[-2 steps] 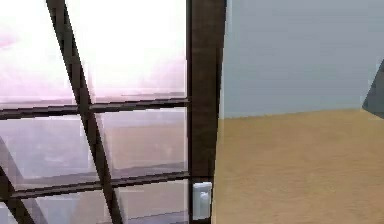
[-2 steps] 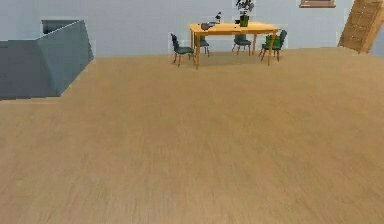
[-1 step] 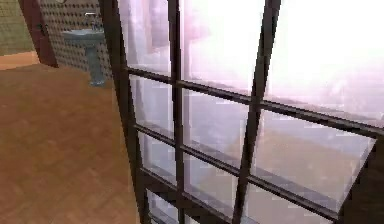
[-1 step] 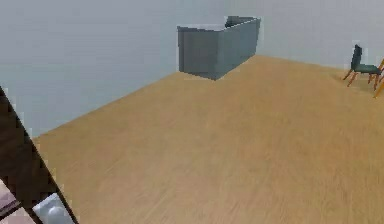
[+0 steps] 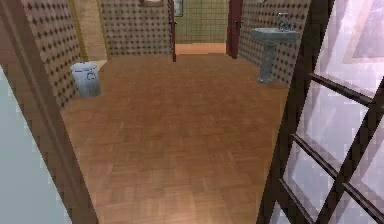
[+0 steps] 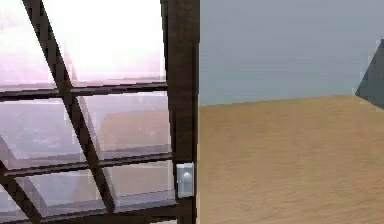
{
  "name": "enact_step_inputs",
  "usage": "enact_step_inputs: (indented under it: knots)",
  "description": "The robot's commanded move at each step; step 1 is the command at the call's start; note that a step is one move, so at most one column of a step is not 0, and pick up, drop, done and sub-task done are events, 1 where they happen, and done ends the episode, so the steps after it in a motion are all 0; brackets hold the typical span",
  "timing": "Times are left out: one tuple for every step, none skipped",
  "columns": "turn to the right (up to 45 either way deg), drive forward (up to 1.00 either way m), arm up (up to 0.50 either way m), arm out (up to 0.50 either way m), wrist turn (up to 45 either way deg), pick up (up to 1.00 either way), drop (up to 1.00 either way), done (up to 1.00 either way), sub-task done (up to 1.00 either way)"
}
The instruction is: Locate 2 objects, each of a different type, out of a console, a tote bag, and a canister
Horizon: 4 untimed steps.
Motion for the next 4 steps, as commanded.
enact_step_inputs:
  knots:
    - [-6.0, 0.00, 0.00, 0.00, 0.0, 0.00, 0.00, 0.00, 0.00]
    - [0.0, 0.85, 0.00, 0.00, 0.0, 0.00, 0.00, 0.00, 0.00]
    - [9.0, 0.00, 0.00, 0.00, 0.0, 0.00, 0.00, 0.00, 0.00]
    - [0.0, 1.00, 0.00, 0.00, 0.0, 0.00, 0.00, 0.00, 0.00]
